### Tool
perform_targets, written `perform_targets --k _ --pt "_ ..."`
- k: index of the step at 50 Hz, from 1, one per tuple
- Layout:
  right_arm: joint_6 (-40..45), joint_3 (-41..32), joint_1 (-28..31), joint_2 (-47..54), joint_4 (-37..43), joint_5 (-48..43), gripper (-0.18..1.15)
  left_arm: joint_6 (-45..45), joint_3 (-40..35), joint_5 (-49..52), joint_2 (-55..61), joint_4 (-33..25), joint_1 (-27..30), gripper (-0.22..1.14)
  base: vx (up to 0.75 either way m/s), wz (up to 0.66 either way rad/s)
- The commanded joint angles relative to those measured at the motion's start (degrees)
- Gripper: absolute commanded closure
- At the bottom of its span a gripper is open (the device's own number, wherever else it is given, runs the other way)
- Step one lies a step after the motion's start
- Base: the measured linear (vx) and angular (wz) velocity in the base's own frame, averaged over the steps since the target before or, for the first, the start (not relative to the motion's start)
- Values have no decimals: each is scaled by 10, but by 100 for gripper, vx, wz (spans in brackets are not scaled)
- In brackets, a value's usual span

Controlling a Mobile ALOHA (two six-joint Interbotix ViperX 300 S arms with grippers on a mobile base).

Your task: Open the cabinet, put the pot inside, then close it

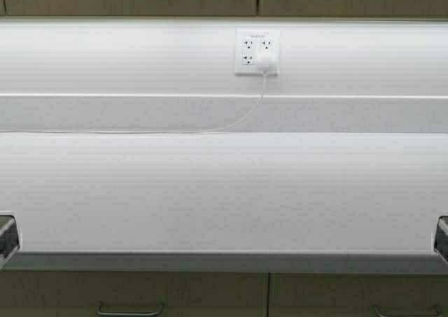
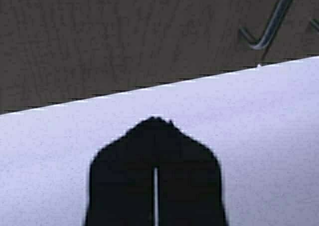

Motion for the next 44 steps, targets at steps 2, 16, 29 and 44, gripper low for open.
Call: perform_targets --k 2,16,29,44 --pt "-1 -7 1 -3 -1 -2 88 0 0 -4 -6 -1 -1 86 0 0" --pt "0 0 1 6 -1 -2 88 -1 15 -12 4 -1 -1 85 0 0" --pt "0 -4 1 4 -1 -2 88 -1 7 -20 1 -1 -1 86 0 0" --pt "-1 -6 1 -14 -1 -2 88 0 0 -20 -12 -1 0 85 0 0"
